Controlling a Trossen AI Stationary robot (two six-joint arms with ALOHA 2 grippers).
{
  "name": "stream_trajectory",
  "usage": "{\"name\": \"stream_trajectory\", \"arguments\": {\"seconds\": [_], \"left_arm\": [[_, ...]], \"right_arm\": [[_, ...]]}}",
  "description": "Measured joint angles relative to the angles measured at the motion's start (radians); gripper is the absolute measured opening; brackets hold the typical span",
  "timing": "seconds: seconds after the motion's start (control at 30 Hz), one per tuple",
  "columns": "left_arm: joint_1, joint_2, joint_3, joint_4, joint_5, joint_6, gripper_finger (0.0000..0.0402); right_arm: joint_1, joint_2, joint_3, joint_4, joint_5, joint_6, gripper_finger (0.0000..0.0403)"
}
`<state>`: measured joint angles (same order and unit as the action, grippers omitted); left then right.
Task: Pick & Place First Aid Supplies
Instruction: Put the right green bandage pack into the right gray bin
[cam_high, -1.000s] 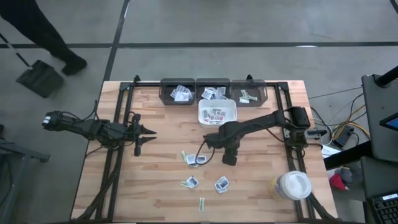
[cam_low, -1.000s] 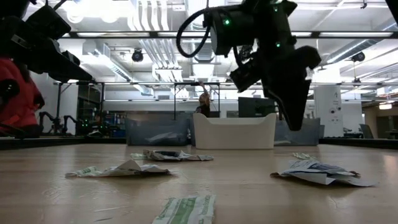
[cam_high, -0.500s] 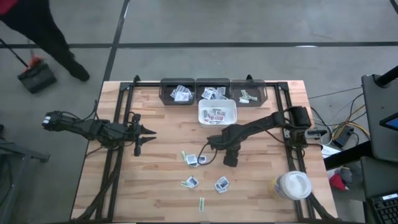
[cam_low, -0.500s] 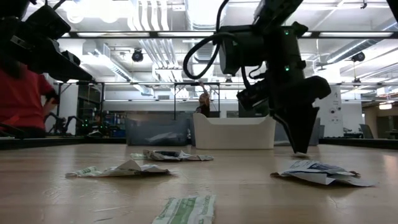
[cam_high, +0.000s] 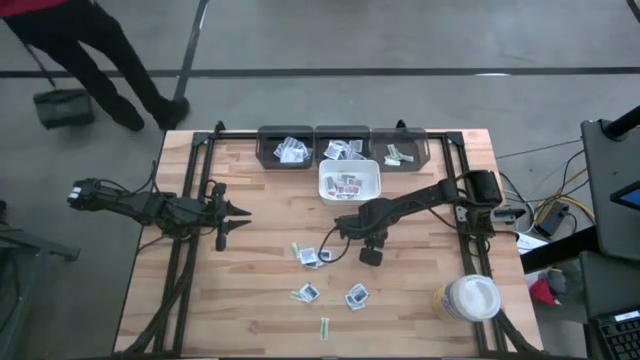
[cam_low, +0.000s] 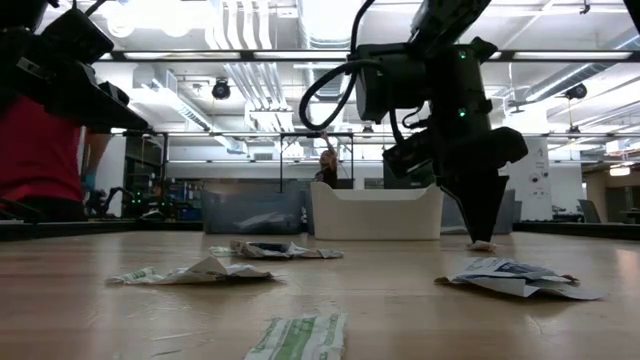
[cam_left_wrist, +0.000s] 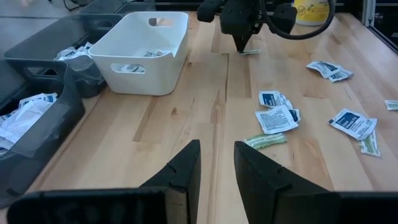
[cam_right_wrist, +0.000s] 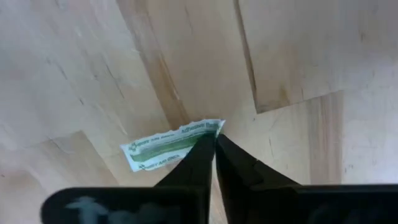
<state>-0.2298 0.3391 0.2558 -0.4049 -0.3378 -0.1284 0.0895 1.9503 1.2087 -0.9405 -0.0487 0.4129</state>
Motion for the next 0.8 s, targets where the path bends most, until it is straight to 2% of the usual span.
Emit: {"name": "stream_trajectory", "arguments": {"seconds": [0.13,0.27,0.4,0.57,0.63,0.67,0.8], "left_arm": [[0.000,0.000,0.000,0.000,0.000,0.000,0.0094],[0.000,0.000,0.000,-0.001,0.000,0.000,0.0094],[0.000,0.001,0.000,-0.002,0.000,0.000,0.0094],[0.000,0.002,0.000,-0.001,0.000,0.001,0.0094],[0.000,0.003,0.000,0.000,0.000,0.001,0.0094],[0.000,0.003,0.000,0.000,0.000,0.001,0.0094],[0.000,0.003,0.000,0.001,0.000,0.002,0.0094]], "right_arm": [[-0.002,-0.011,-0.001,-0.031,-0.029,0.007,0.0009],[-0.004,-0.056,-0.010,-0.086,-0.154,0.008,0.0008],[-0.022,-0.160,-0.006,-0.103,-0.303,-0.008,0.0008],[-0.040,-0.306,-0.005,-0.084,-0.400,-0.026,0.0008],[-0.055,-0.366,-0.005,-0.058,-0.388,-0.023,0.0008],[-0.064,-0.393,-0.005,-0.036,-0.349,-0.015,0.0008],[-0.105,-0.518,-0.005,0.027,-0.116,0.036,0.0008]]}}
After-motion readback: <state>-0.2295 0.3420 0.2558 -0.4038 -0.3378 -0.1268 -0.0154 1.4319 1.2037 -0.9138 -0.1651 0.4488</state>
